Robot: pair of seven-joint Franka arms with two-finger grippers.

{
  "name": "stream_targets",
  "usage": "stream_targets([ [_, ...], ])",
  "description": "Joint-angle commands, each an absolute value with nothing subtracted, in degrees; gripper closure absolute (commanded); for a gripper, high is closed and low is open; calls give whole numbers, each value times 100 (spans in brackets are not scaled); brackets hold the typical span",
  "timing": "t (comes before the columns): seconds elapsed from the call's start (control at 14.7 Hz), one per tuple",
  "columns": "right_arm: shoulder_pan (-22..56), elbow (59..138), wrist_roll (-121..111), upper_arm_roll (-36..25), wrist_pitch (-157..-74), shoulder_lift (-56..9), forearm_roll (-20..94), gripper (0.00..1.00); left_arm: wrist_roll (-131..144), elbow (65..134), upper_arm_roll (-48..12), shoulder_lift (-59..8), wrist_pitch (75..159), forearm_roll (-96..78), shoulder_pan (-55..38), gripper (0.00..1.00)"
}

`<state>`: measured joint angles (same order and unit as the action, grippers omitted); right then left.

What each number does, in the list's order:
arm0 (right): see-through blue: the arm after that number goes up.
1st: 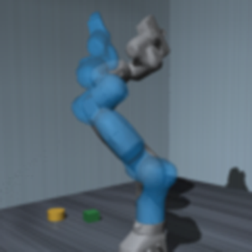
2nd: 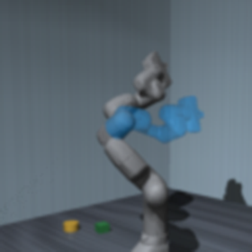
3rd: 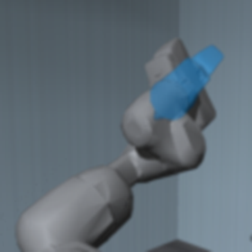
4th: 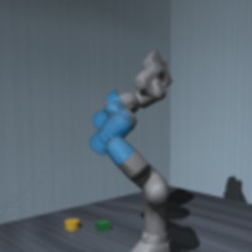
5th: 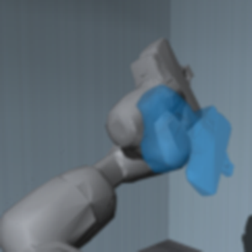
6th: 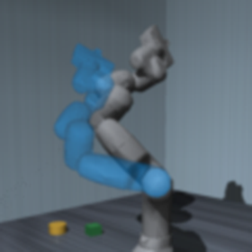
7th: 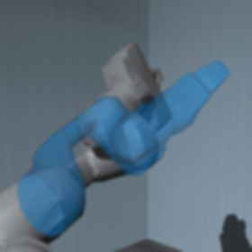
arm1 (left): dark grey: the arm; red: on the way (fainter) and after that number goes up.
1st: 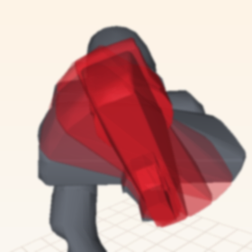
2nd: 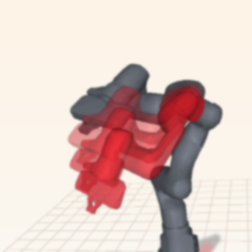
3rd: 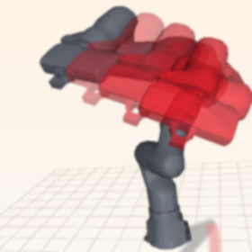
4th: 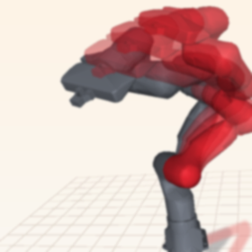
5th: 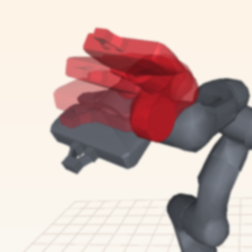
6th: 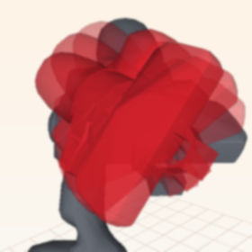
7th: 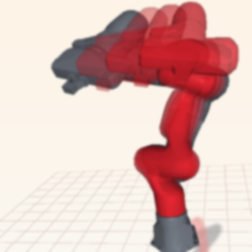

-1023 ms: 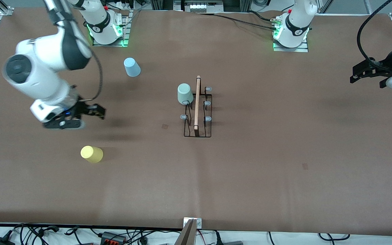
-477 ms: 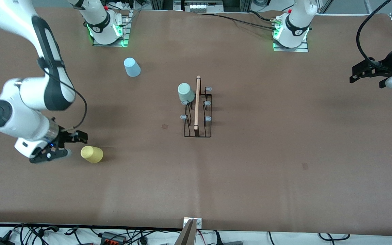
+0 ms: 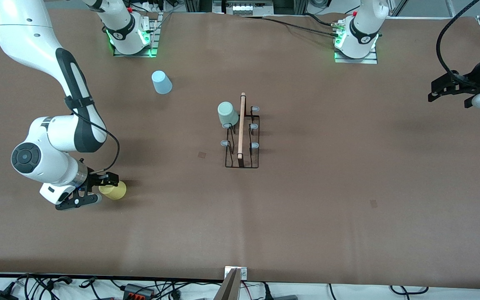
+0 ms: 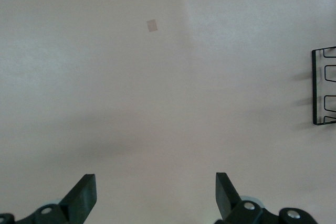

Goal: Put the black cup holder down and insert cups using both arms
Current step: 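Move the right gripper to the yellow cup and grasp it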

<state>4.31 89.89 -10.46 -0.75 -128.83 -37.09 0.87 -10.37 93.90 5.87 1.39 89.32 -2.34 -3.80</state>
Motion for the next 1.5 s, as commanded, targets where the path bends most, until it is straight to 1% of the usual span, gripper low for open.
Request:
stream_targets([
  [0.0, 519, 8877, -1169, -149, -13182, -3858, 202, 0, -993, 9351, 589, 132, 8947, -325, -396, 0],
  [0.41, 501, 8895, -1125, -149, -13210, -3955, 211, 0, -993, 9343, 589, 132, 8947, -316, -396, 0],
  [0.68, 492, 9157, -1116, -149, -13227, -3938, 211, 0, -993, 9343, 580, 132, 8938, -316, -404, 0],
  [0.89, 492, 9447, -1116, -149, -13569, -3894, 211, 0, -993, 9343, 580, 132, 8947, -325, -404, 0],
  [1.3, 483, 9510, -1178, -220, -13605, -3858, 211, 0, -993, 9343, 580, 132, 8947, -325, -404, 0],
  [1.36, 483, 9501, -1195, -220, -13605, -3850, 211, 8, -1002, 9343, 589, 132, 8939, -325, -396, 0],
  [1.43, 483, 9492, -1195, -220, -13605, -3841, 202, 21, -1002, 9343, 598, 141, 8921, -325, -396, 0],
])
